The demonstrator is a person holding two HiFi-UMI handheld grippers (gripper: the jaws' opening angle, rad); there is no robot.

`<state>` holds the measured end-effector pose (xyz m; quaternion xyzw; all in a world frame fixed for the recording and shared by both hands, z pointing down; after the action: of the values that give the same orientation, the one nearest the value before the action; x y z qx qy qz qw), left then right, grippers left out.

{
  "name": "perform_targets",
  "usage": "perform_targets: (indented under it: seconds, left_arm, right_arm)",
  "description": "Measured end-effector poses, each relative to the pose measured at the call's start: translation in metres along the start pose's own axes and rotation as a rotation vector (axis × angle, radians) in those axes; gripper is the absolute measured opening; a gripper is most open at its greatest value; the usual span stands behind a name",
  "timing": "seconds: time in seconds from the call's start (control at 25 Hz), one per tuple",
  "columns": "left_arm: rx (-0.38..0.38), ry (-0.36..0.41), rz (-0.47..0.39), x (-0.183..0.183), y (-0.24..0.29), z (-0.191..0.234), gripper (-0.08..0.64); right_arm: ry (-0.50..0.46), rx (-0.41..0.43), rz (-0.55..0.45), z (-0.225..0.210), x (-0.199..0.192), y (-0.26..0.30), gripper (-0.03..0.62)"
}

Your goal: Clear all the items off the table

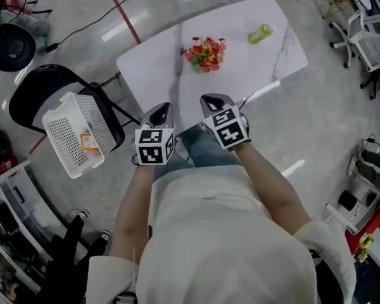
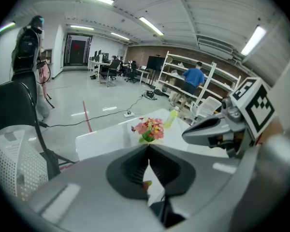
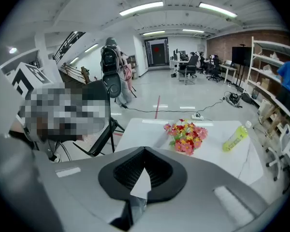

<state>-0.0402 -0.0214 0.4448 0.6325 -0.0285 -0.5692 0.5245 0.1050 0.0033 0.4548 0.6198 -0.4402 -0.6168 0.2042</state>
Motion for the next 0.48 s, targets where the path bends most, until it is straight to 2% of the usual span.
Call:
perform_targets:
  seconds: [0.24,0.48]
  left_arm:
    - [-0.051,0.024,-0.001,0.003,0.040,-0.017,0.010]
    - [-0.067,0.048,0.004,0.003,0.077,-0.016,0.011]
  right_arm:
    - [0.083,0.016,-0.015,-0.038,-0.013,0.001,-0.002]
    - [0.164,0.014,-0.019,-0.063,-0.022,0.014,-0.002]
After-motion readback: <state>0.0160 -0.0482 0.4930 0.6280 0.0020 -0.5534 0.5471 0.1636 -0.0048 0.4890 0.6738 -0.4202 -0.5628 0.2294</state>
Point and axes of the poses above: the fingertips, and each gripper's own axes: y forward along the fingers, z to its left, x out of its top, the point moved 5 cm from there along -y, backward along the fingers, and after that the axes turned 4 degrees about y, right-handed, at the moved point
